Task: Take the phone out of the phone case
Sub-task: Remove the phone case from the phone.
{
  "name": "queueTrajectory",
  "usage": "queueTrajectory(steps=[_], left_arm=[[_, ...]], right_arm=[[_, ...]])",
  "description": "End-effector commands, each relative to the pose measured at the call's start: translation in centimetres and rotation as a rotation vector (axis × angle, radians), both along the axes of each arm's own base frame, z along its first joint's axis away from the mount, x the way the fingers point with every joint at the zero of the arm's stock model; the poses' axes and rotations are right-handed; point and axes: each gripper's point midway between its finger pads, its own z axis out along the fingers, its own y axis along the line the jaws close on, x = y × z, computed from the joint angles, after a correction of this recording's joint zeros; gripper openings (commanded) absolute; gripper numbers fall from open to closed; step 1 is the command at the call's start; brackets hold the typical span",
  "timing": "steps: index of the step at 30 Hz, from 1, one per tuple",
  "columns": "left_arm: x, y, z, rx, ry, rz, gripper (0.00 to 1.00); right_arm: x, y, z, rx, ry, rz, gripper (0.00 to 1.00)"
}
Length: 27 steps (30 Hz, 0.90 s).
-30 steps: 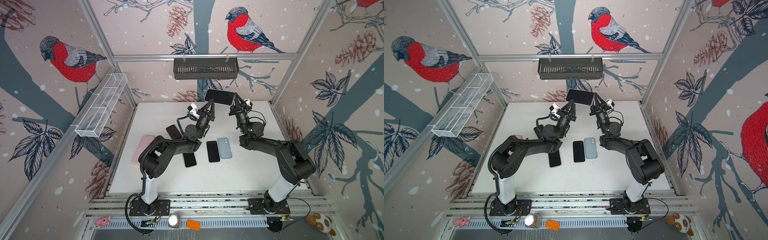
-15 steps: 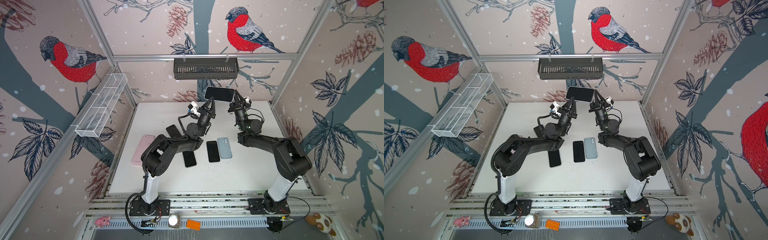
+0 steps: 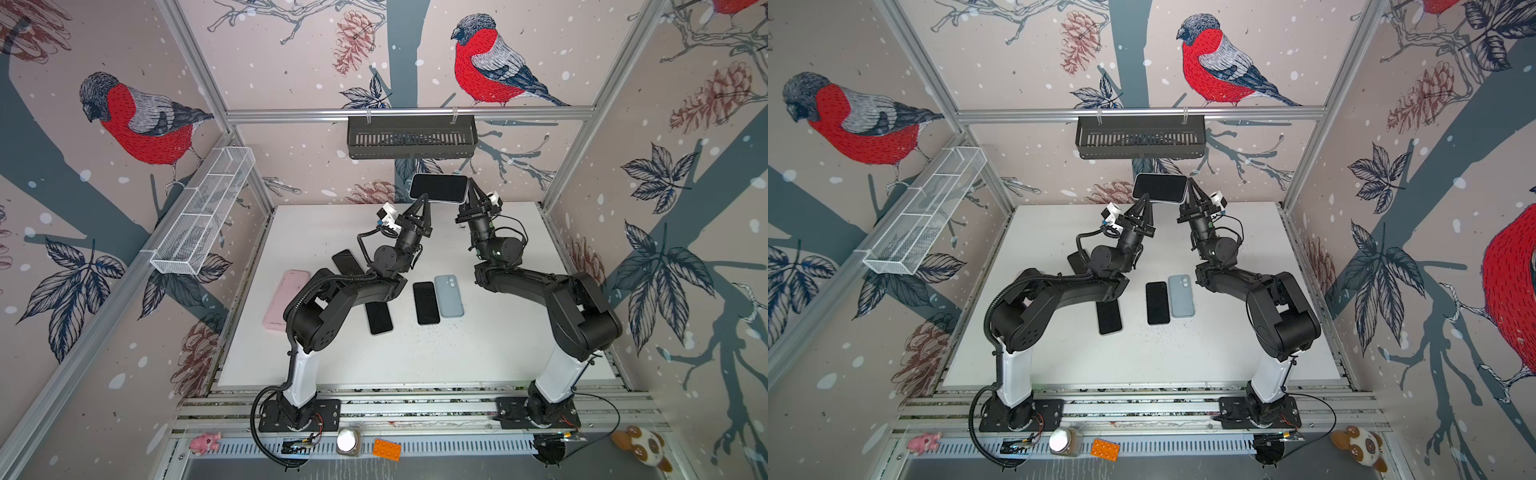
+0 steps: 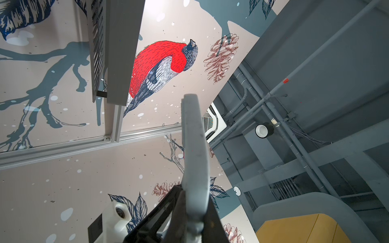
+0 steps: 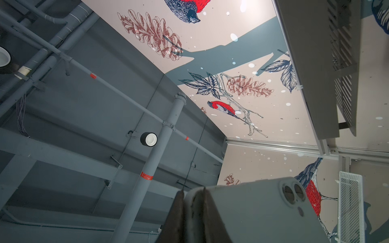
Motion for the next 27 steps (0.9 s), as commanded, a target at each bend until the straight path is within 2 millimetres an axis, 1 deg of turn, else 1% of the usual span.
queueTrajectory(steps=[1, 6, 10, 15, 16, 17, 19, 21, 23, 24, 27], left_arm=[[-6.3, -0.2, 5.1, -0.052, -0.29, -0.151, 0.0], [-6.6, 0.1, 5.9, -0.059, -0.308, -0.145, 0.0], [-6.9, 0.3, 6.4, -0.06, -0.321, -0.141, 0.0], [-6.9, 0.2, 6.2, -0.05, -0.311, -0.147, 0.0], [-6.9, 0.2, 5.9, -0.043, -0.302, -0.148, 0.0], [-6.9, 0.2, 5.8, -0.037, -0.294, -0.149, 0.0], [-6.7, 0.2, 5.4, -0.015, -0.269, -0.152, 0.0], [-6.6, 0.2, 5.1, 0.021, -0.243, -0.155, 0.0], [-6.4, 0.5, 4.6, 0.065, -0.208, -0.149, 0.0], [-6.4, 0.7, 4.5, 0.085, -0.195, -0.148, 0.0], [-6.2, 1.2, 4.0, 0.128, -0.151, -0.157, 0.0]], right_arm=[[-6.1, 2.6, 2.1, 0.01, -0.177, 0.32, 0.14], [-6.1, 2.5, 1.7, 0.003, -0.165, 0.333, 0.12], [-5.9, 2.3, 1.0, -0.019, -0.151, 0.335, 0.08], [-5.9, 1.6, 0.6, -0.057, -0.16, 0.301, 0.08], [-6.0, 1.4, 0.6, -0.07, -0.167, 0.292, 0.1], [-6.0, 1.1, 0.6, -0.087, -0.178, 0.277, 0.14], [-6.2, 0.5, 0.7, -0.128, -0.19, 0.245, 0.29], [-6.1, -0.3, 0.6, -0.21, -0.185, 0.197, 0.37], [-5.4, -0.8, -0.7, -0.344, -0.115, 0.148, 0.44], [-5.1, -1.4, -1.7, -0.413, -0.062, 0.115, 0.49], [-4.6, -3.5, -3.8, -0.59, 0.054, 0.008, 0.58]])
